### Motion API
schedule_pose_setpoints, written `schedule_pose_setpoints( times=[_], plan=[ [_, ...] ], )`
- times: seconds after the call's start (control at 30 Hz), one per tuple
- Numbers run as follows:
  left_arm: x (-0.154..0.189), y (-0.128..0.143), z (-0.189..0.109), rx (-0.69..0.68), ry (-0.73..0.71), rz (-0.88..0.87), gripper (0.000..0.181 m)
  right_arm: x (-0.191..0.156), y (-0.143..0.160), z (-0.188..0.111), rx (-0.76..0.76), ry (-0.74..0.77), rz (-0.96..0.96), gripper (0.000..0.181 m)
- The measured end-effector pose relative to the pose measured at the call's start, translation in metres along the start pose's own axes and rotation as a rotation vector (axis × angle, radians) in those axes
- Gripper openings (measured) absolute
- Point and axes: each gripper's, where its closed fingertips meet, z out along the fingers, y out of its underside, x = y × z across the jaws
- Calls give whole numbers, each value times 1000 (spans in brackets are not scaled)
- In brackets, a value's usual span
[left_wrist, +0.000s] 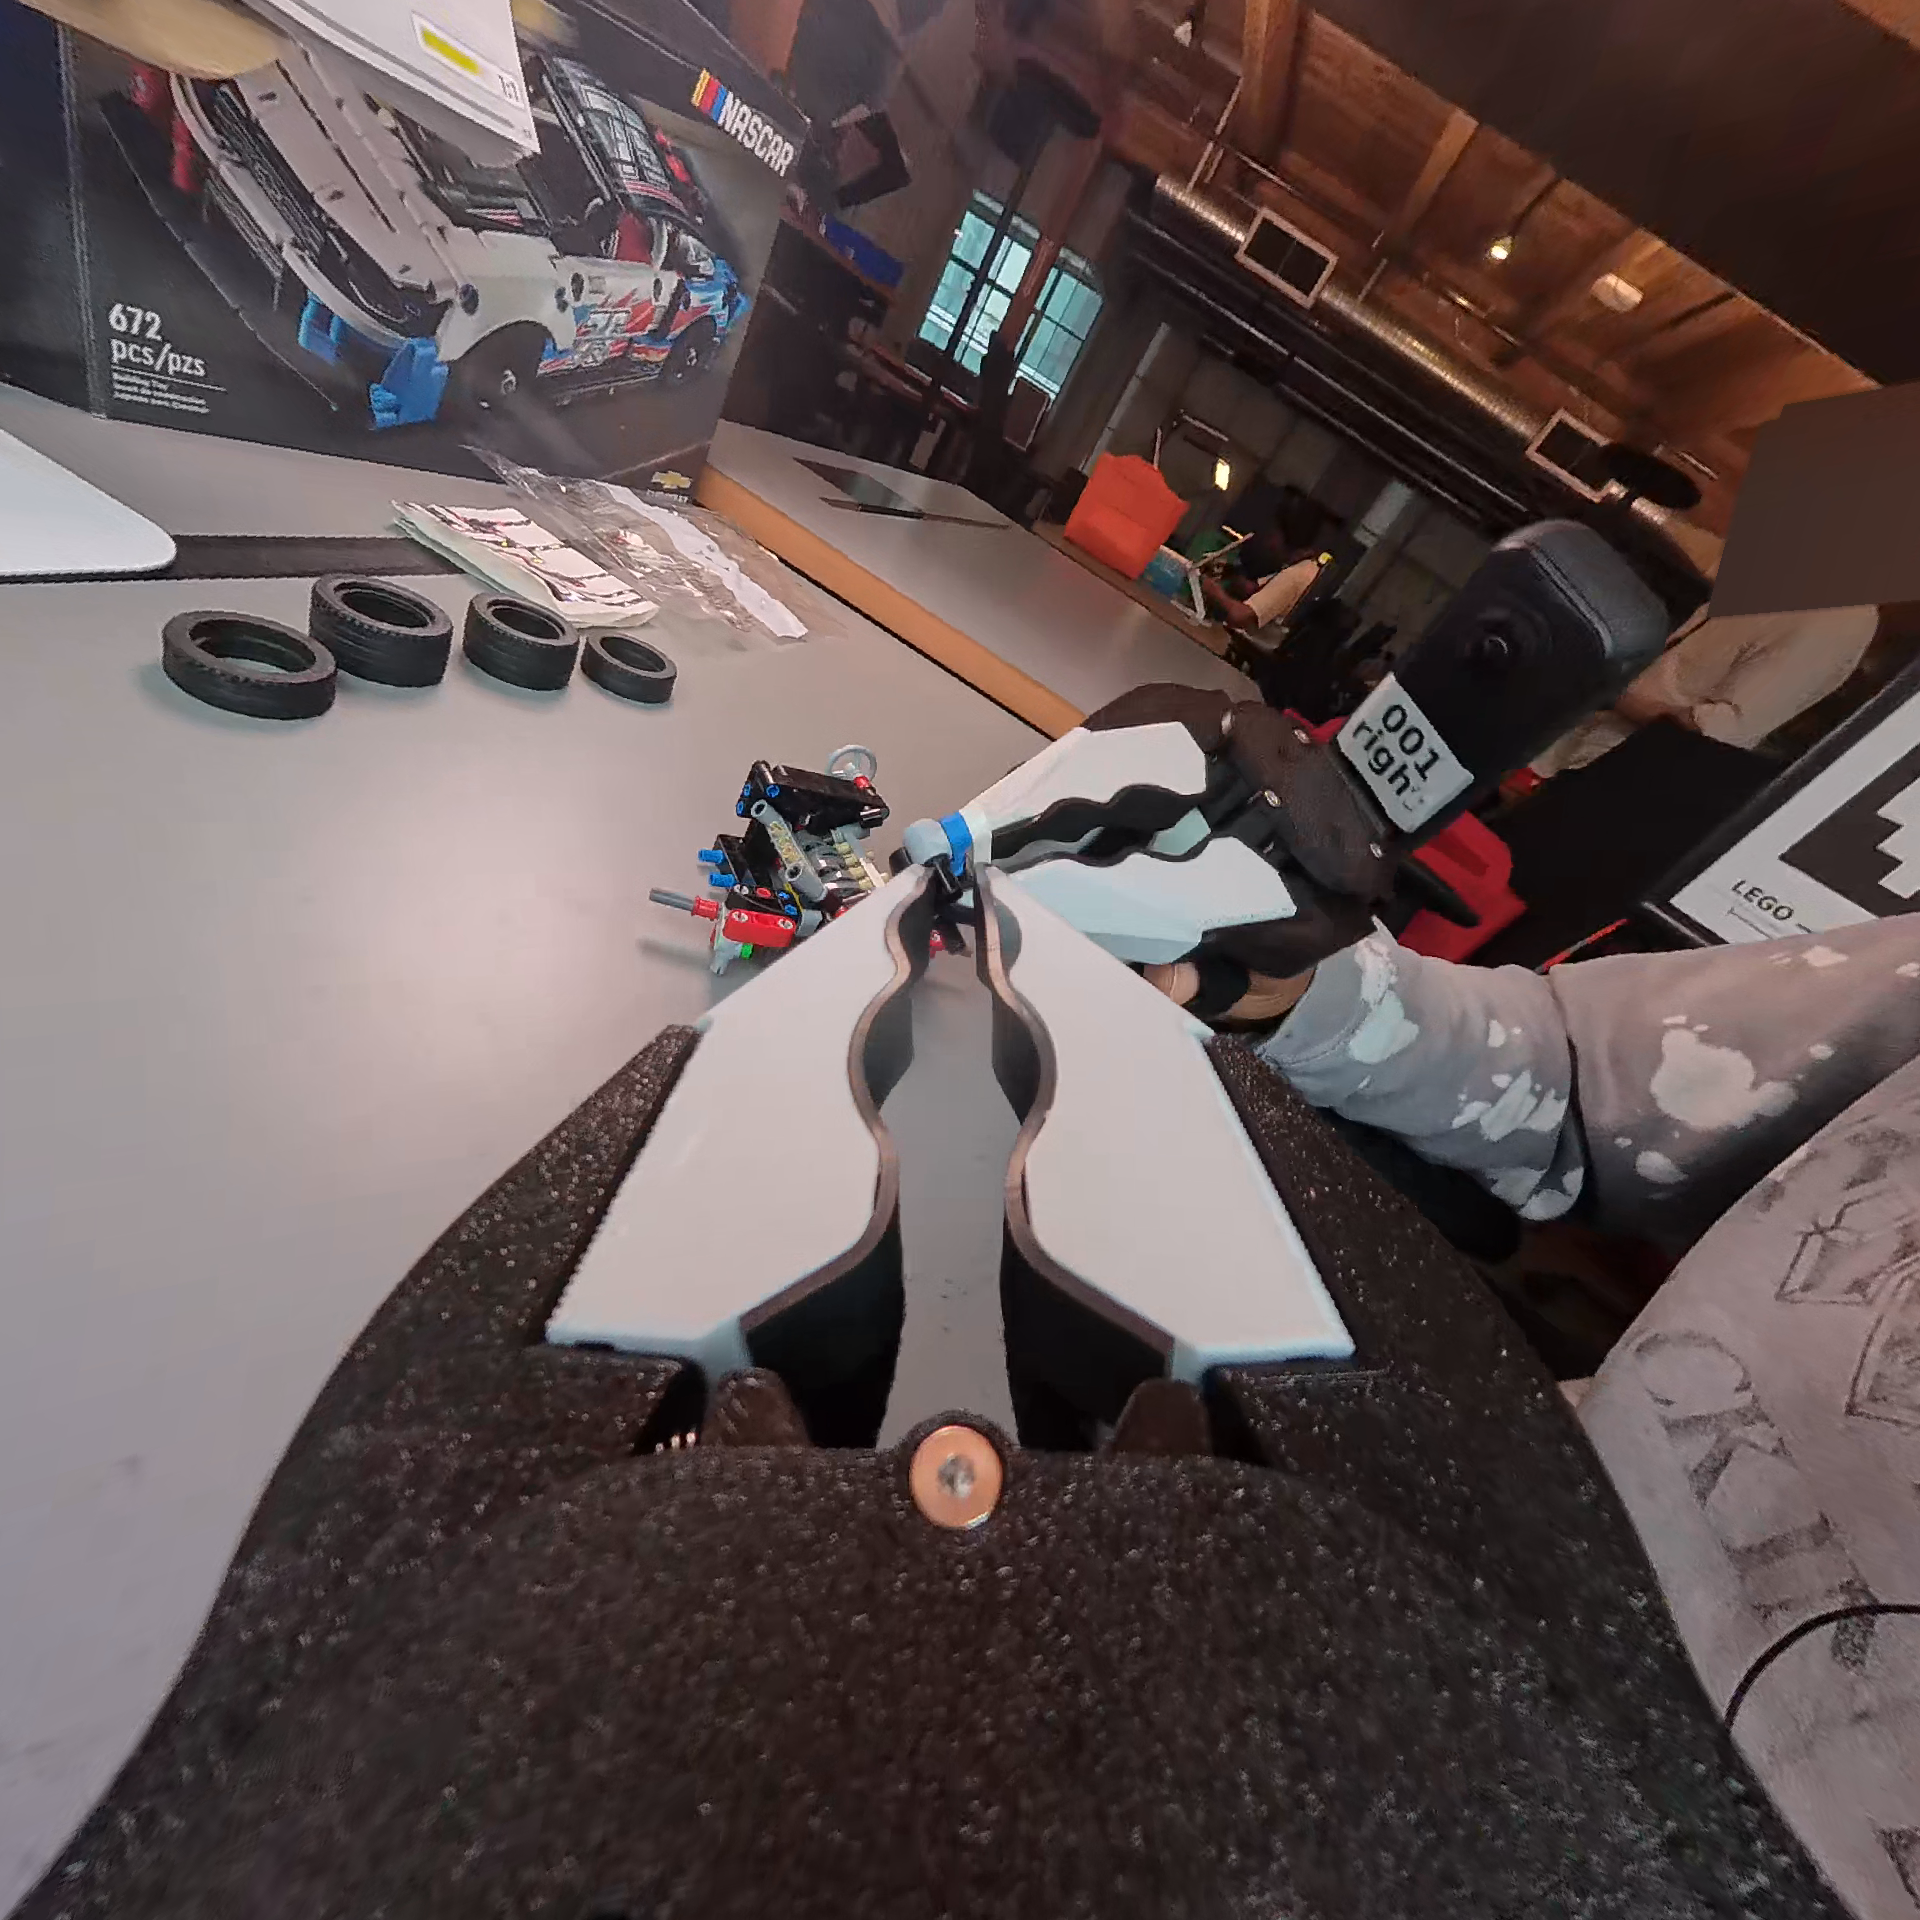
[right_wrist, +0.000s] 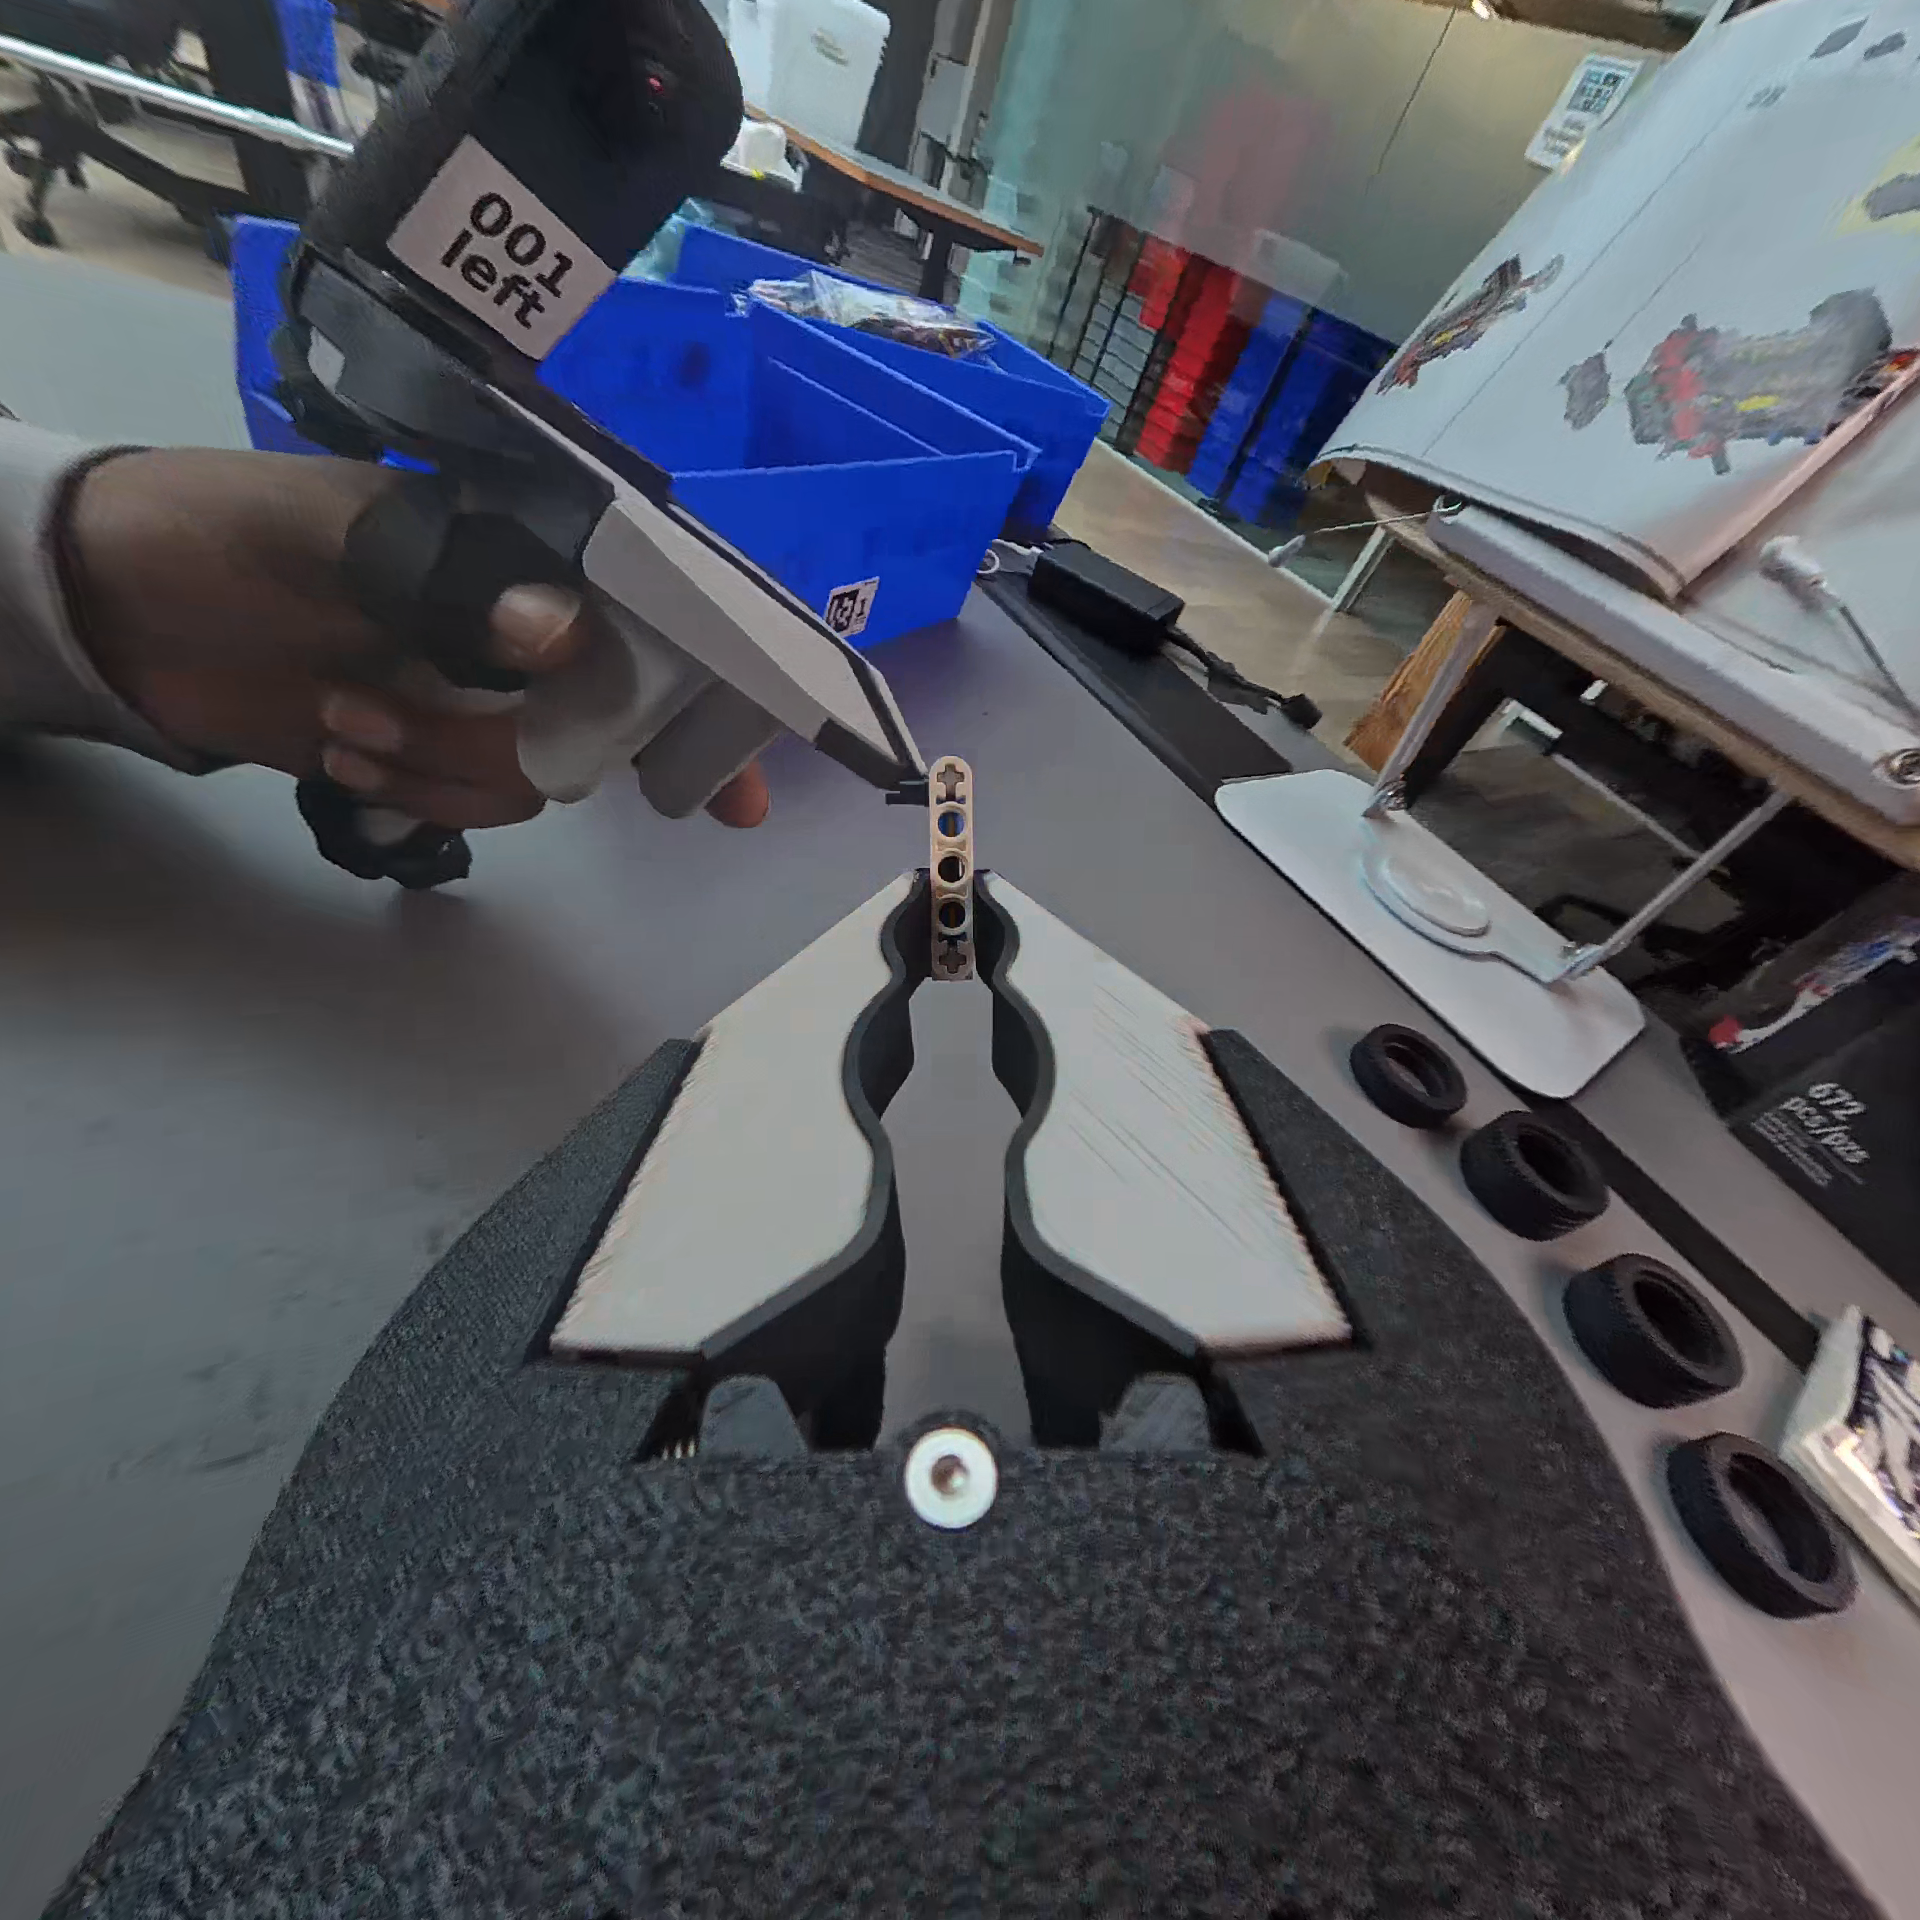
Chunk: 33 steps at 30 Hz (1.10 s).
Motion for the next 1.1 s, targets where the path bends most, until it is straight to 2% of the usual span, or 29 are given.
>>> schedule_pose_setpoints(
  times=[0.2,0.33,0.47,0.63,0.73,0.87,0.9,0.97,1.03,1.1],
  plan=[
    [-2,1,0,1,-11,-26,8,1,-7,1,-9,130,-200,7],
    [0,1,0,-9,-14,3,4,0,-9,0,-7,151,-266,7],
    [3,5,1,-44,-4,48,3,-5,-11,0,23,112,-243,15],
    [7,13,5,-88,2,82,4,-5,-10,-1,19,119,-306,7],
    [6,9,8,-44,-34,45,3,1,-11,0,17,160,-233,7],
    [5,1,10,1,-104,87,2,9,-14,1,30,198,-141,7],
    [6,0,11,0,-105,104,2,16,-15,0,32,240,-116,7],
    [16,11,16,-44,-87,141,1,69,-12,-15,26,416,-45,7],
    [15,13,17,-83,-157,267,2,94,-19,-32,72,418,23,6],
    [-13,8,11,-185,-300,466,3,89,-18,-37,67,379,9,7]
  ],
)
